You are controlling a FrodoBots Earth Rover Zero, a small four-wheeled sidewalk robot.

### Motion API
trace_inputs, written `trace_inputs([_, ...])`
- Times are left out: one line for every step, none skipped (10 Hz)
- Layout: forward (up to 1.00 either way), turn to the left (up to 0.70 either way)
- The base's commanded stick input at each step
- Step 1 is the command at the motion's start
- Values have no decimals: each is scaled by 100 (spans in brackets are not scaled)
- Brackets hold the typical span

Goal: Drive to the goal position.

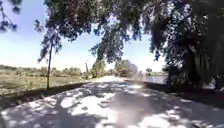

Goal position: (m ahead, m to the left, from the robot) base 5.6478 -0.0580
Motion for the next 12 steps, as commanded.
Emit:
trace_inputs([70,0])
trace_inputs([70,0])
trace_inputs([70,0])
trace_inputs([70,0])
trace_inputs([70,0])
trace_inputs([70,0])
trace_inputs([70,0])
trace_inputs([70,0])
trace_inputs([70,0])
trace_inputs([70,0])
trace_inputs([70,0])
trace_inputs([70,0])
